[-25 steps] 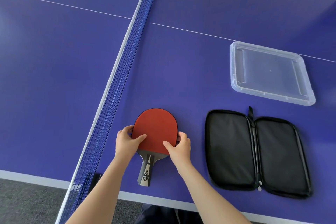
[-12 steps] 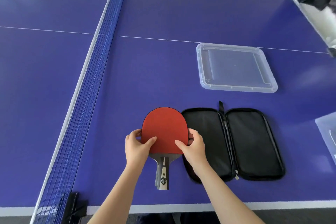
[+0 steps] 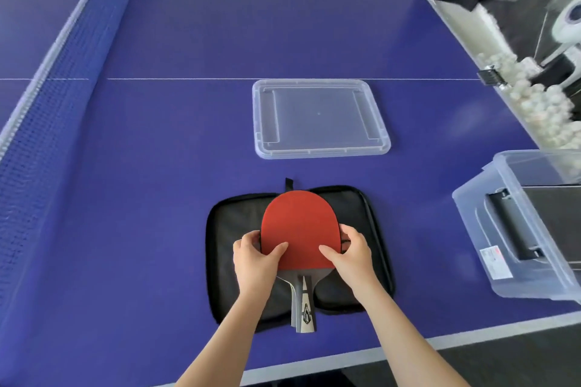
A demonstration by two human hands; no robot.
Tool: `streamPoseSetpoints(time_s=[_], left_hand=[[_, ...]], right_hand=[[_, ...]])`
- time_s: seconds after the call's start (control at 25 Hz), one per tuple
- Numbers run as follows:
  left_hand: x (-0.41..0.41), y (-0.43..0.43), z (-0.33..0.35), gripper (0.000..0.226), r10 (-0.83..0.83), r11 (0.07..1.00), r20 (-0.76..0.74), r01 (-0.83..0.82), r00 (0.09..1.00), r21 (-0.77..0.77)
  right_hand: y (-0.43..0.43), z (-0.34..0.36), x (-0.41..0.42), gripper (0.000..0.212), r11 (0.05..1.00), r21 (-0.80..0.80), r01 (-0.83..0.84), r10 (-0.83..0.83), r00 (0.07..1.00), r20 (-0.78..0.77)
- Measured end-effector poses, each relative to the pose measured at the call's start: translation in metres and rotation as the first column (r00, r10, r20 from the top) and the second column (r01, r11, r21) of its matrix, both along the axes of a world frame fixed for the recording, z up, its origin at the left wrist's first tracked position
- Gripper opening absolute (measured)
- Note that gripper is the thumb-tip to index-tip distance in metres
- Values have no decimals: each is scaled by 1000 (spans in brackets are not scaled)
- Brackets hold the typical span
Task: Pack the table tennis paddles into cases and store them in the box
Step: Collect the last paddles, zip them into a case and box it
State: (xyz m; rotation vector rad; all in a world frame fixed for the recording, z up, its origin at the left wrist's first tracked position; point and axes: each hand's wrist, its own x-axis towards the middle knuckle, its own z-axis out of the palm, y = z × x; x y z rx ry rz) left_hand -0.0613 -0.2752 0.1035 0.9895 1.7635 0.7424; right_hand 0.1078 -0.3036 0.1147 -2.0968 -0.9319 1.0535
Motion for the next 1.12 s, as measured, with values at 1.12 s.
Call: streamPoseSetpoints(time_s=[1.12], left_hand=[[118, 8, -37, 66, -53, 991, -248, 21, 967, -129]], right_hand=[[23, -37, 108, 56, 981, -128, -146, 165, 975, 148]])
